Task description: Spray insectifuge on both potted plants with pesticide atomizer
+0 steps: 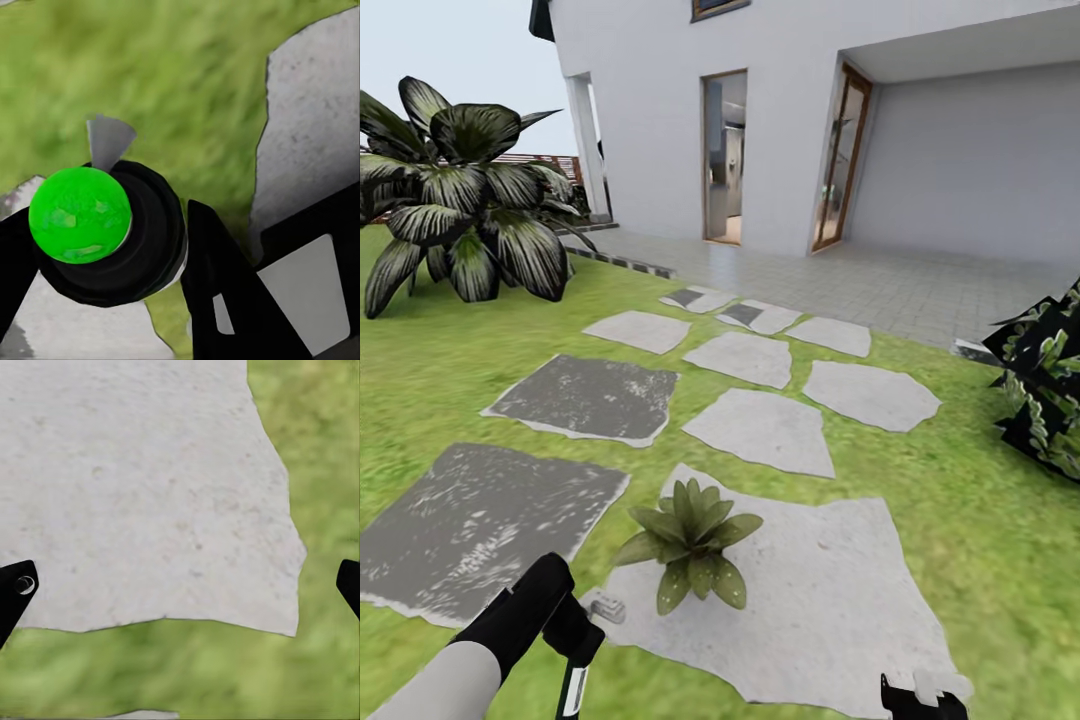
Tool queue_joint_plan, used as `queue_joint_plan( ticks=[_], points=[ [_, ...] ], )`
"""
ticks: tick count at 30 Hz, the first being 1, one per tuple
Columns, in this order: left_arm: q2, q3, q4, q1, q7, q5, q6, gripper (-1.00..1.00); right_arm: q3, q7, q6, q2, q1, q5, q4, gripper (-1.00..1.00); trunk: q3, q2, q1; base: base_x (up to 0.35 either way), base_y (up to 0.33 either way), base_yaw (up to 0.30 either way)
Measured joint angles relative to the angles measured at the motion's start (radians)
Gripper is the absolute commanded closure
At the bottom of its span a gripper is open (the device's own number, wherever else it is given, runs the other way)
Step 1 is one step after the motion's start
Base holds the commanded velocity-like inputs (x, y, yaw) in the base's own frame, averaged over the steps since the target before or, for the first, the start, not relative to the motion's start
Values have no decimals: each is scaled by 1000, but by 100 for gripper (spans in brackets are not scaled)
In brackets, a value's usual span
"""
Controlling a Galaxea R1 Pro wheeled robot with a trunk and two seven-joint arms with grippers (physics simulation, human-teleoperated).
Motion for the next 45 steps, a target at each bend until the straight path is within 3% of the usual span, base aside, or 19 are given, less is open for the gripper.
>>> queue_joint_plan(
  ticks=[11, 22, 30, 37, 45],
  points=[
    [-1, -1, -4, -5, 0, 0, -1, 100, 0, -1, 0, 0, 0, 0, 0, -100, 0, 0, 0, 67, 325, -249],
    [-2, -6, -4, -18, -1, 0, -1, 100, -1, -1, 0, 0, 0, 0, 0, -100, 0, 0, 1, -183, 230, -265],
    [1, -6, -4, -48, -7, -1, 1, 100, -1, -1, 0, 0, 0, 0, 0, -100, 0, 0, 0, 164, 276, -265],
    [4, -9, -5, -97, -9, 2, -1, 100, 0, 1, 0, -3, 0, 0, 0, -100, 0, 0, 0, 32, 27, -44],
    [24, -11, -4, -120, -103, -14, -3, 100, 0, 0, 0, -1, 0, 0, 0, -100, 0, 0, 0, -13, 6, 0]
  ],
)
